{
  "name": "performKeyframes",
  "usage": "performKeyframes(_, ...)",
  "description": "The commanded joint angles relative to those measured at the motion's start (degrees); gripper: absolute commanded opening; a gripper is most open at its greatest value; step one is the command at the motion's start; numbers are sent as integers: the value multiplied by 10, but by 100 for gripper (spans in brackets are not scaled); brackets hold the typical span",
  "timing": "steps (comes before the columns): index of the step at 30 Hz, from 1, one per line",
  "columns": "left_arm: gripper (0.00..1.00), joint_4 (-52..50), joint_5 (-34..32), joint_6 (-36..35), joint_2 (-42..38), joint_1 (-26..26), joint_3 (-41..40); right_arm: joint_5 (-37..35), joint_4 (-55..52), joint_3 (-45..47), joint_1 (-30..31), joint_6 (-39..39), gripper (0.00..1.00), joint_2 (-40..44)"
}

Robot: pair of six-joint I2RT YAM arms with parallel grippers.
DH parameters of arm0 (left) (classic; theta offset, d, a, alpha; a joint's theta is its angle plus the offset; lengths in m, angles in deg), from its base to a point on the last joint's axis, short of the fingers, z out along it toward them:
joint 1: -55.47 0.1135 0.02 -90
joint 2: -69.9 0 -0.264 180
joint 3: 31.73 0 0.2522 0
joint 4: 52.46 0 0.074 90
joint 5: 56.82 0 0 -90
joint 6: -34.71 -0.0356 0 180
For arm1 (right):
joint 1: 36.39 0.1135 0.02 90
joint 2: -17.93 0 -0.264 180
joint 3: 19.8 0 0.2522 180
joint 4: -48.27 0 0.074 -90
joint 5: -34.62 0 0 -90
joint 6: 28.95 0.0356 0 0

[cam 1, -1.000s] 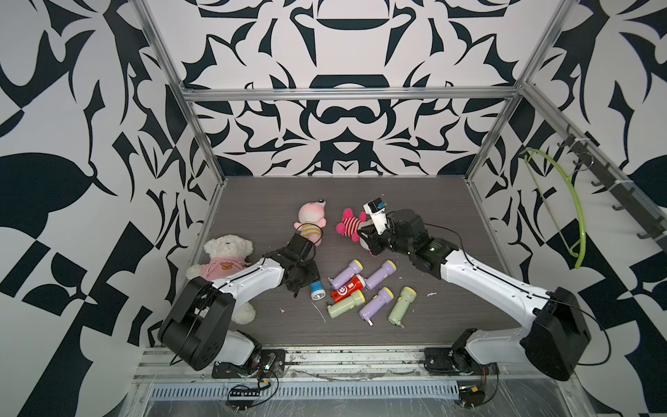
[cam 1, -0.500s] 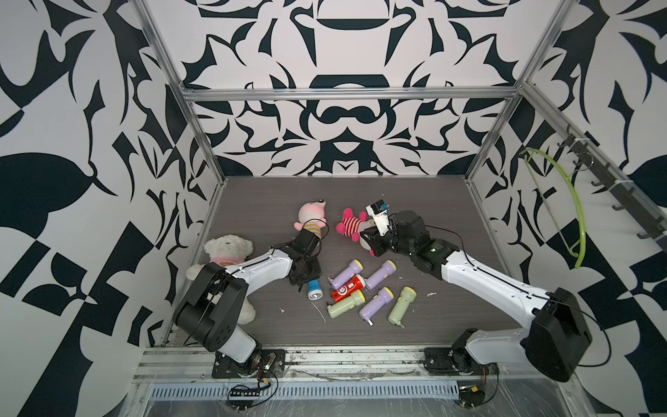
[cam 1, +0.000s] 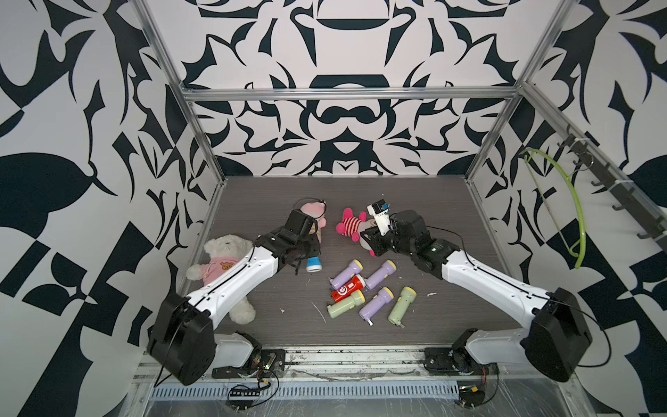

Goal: Close the plug at the bottom of the flashlight
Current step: Pick up the flashlight from the center of the board, then close the plug of the flashlight.

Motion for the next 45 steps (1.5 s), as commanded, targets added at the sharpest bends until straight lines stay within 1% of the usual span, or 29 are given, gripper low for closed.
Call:
performKeyframes(1, 0, 17, -39, -49, -39, -1, 29, 0, 3, -20, -2, 6, 24, 18)
performKeyframes(5, 0, 18, -60, -71, -56, -1, 51, -5, -6, -29, -2, 2, 24, 24)
performKeyframes(9, 0, 34, -57, -85, -65, -1, 50, -12, -14, -37, -2, -2, 24, 25)
performKeyframes(10, 0, 42, -50, -101, -67, -1, 47, -13, -14, -38, -2, -3, 24, 24)
performKeyframes(13, 0, 81, -6, -170, -84, -1, 19, -11, -13, -41, -2, -2, 24, 21)
performKeyframes(14, 0, 83, 5, -183, -92, -2, 12, -10, -14, -42, -2, -1, 24, 19)
performKeyframes(16, 0, 88, 2, -190, -111, -1, -4, -9, -14, -43, -2, -1, 24, 16)
performKeyframes(18, 0, 94, 21, -224, -139, -1, -24, -9, -13, -44, -2, -2, 24, 13)
performKeyframes(19, 0, 113, 46, -247, -158, -1, -43, -7, -13, -45, -2, -2, 24, 12)
performKeyframes(22, 0, 170, 160, -323, -215, -1, -97, 0, -15, -50, -2, -5, 24, 8)
performKeyframes(23, 0, 186, 190, -338, -232, -1, -111, 7, -18, -54, -2, -7, 24, 7)
performKeyframes(24, 0, 194, 206, -347, -243, -1, -120, 17, -22, -58, -2, -11, 23, 4)
performKeyframes(25, 0, 194, 224, -358, -254, -1, -125, 37, -29, -66, -2, -18, 20, 2)
performKeyframes(26, 0, 186, 243, -371, -260, -1, -125, 61, -38, -76, -2, -26, 19, -2)
performKeyframes(28, 0, 160, 288, -395, -261, -1, -117, 120, -55, -96, -2, -40, 19, -7)
performKeyframes(30, 0, 143, 336, -407, -255, -1, -107, 198, -70, -118, -2, -52, 20, -8)
performKeyframes(32, 0, 141, 370, -412, -243, -1, -99, 263, -85, -139, -2, -57, 23, -6)
performKeyframes(34, 0, 137, 384, -415, -230, -1, -91, 294, -99, -154, -2, -57, 28, -2)
performKeyframes(35, 0, 132, 393, -419, -223, -1, -84, 301, -104, -157, -2, -55, 33, 4)
performKeyframes(38, 0, 123, 417, -423, -211, -1, -74, 286, -108, -153, -2, -53, 42, 29)
performKeyframes(41, 0, 122, 435, -425, -213, -1, -70, 279, -109, -149, -3, -59, 57, 45)
performKeyframes(43, 0, 123, 447, -426, -218, -1, -70, 286, -122, -157, -2, -65, 61, 47)
performKeyframes(45, 0, 125, 469, -427, -226, -1, -69, 303, -134, -165, -2, -71, 62, 46)
